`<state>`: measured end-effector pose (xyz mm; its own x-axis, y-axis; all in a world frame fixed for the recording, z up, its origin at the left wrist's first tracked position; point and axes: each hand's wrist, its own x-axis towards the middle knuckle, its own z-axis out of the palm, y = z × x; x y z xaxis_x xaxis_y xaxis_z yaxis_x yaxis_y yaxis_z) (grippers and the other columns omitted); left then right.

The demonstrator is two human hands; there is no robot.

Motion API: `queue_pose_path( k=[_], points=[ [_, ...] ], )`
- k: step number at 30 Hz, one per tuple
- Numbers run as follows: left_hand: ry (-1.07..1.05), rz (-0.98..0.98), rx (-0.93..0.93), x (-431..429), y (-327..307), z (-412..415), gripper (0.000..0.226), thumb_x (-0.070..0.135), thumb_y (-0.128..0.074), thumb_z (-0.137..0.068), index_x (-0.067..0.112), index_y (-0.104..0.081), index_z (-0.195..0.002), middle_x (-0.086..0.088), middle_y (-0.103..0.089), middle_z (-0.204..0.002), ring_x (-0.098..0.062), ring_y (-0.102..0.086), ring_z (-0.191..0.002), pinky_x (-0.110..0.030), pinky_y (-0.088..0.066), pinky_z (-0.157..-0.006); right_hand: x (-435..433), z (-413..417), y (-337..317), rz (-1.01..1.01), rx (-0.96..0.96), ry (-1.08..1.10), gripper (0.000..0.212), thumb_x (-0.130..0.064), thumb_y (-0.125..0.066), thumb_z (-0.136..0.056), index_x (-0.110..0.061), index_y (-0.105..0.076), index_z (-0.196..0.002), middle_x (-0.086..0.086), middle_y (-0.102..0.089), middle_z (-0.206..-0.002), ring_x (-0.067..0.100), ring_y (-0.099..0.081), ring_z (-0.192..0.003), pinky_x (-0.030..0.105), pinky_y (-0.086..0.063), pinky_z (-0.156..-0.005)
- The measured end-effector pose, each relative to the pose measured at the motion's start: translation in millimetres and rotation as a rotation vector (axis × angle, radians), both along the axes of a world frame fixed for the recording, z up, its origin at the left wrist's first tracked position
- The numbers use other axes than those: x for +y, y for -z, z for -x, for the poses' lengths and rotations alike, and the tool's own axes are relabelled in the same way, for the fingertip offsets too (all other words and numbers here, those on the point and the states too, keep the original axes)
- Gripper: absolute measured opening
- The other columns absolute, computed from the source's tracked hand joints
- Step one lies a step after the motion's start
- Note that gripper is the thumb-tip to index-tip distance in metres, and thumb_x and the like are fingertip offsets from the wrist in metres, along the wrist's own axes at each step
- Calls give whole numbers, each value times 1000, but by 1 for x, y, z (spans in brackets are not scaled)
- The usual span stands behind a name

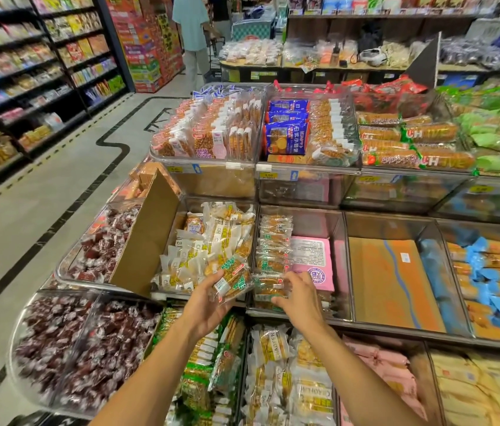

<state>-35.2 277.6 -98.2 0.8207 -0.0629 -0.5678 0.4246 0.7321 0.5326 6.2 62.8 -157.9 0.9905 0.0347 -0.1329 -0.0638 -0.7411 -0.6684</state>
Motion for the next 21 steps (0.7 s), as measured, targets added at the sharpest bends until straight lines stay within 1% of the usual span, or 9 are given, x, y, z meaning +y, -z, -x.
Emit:
queue_pose_path(
  k=[4,6,8,11,13,15,17,19,21],
  points=[
    [13,-34,-31,0,0,1,27,17,-60,-101,3,-65,-123,-21,-77,-106,-30,-77,-85,-31,-63,-63,7,0,-7,159,103,51,73,-47,-88,-80,-19,-38,-126,0,-60,-115,20,-64,-96,38,-56,-76],
    [20,-37,-41,0,0,1,24,17,-59,-102,3,-65,-120,-21,-77,-106,-29,-77,-84,-31,-62,-63,2,-7,-11,86,260,28,83,-52,-86,-80,-15,-36,-136,3,-62,-126,24,-65,-106,39,-54,-81],
    [31,-40,-45,-1,0,0,22,17,-58,-103,3,-67,-118,-20,-77,-105,-28,-77,-83,-31,-63,-64,-5,-19,-13,-65,397,16,99,-71,-81,-74,-14,-38,-142,3,-59,-135,22,-67,-112,43,-56,-93],
    [33,-58,-33,-2,1,-1,23,17,-60,-102,2,-67,-117,-21,-77,-105,-29,-77,-84,-32,-64,-65,-10,-35,-2,-157,435,121,132,-107,-52,-56,-12,-44,-148,8,-63,-136,25,-72,-106,48,-60,-94],
    [38,-90,-16,0,7,-3,31,19,-63,-100,2,-65,-125,-23,-75,-114,-32,-75,-92,-32,-65,-69,-6,-37,-8,-160,449,170,113,-96,-53,-73,-9,-47,-144,8,-65,-128,28,-71,-107,47,-61,-93],
    [48,-107,1,1,10,-4,35,21,-65,-100,3,-64,-130,-24,-72,-122,-33,-73,-97,-32,-65,-71,-3,-39,-11,-225,473,214,80,-66,-68,-90,-6,-49,-140,9,-62,-129,25,-73,-98,37,-65,-82],
    [48,-106,3,1,11,-4,34,22,-64,-100,4,-65,-129,-24,-72,-123,-33,-74,-96,-33,-66,-74,0,-42,-3,-242,491,226,69,-51,-79,-89,-6,-53,-133,7,-60,-131,25,-73,-98,32,-65,-76],
    [48,-106,-10,1,12,-5,31,21,-63,-102,4,-65,-127,-23,-74,-119,-31,-75,-92,-33,-65,-78,2,-44,3,-240,483,226,67,-49,-89,-78,-5,-58,-119,11,-68,-123,26,-73,-97,41,-65,-83],
    [48,-109,-27,-1,11,-5,28,20,-62,-102,5,-65,-126,-21,-75,-115,-30,-76,-89,-33,-65,-76,2,-45,6,-211,520,196,74,-49,-94,-71,-5,-59,-119,13,-69,-120,29,-70,-104,47,-62,-91]
  ],
)
